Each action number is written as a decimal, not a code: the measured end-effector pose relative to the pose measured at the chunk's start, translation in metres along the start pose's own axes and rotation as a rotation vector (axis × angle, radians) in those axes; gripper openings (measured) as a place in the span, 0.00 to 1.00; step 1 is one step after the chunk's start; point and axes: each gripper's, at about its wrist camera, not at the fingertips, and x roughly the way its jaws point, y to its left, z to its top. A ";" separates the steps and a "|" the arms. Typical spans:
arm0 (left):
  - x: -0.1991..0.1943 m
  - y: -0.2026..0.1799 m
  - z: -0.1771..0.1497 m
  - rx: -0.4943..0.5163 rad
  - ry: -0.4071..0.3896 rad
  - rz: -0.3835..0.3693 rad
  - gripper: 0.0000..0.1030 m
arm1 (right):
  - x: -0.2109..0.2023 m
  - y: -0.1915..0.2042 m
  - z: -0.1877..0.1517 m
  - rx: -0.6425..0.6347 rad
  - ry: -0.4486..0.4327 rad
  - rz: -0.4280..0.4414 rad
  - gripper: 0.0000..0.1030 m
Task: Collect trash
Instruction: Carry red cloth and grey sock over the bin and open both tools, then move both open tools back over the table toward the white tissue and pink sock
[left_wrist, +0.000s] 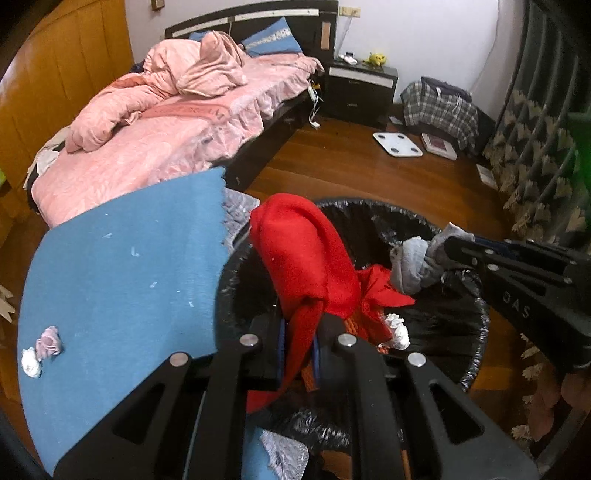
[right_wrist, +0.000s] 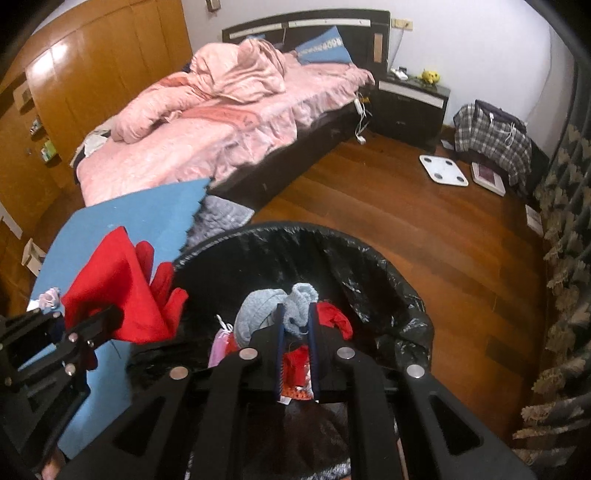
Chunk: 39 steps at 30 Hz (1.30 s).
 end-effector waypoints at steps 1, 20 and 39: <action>0.007 -0.002 0.000 0.003 0.008 -0.001 0.10 | 0.006 -0.002 0.000 0.002 0.007 -0.003 0.11; 0.025 0.045 -0.036 -0.024 0.070 -0.004 0.51 | 0.016 -0.017 -0.067 0.090 0.101 -0.007 0.24; -0.102 0.206 -0.115 -0.144 -0.042 0.138 0.67 | -0.065 0.152 -0.093 -0.069 -0.050 0.081 0.45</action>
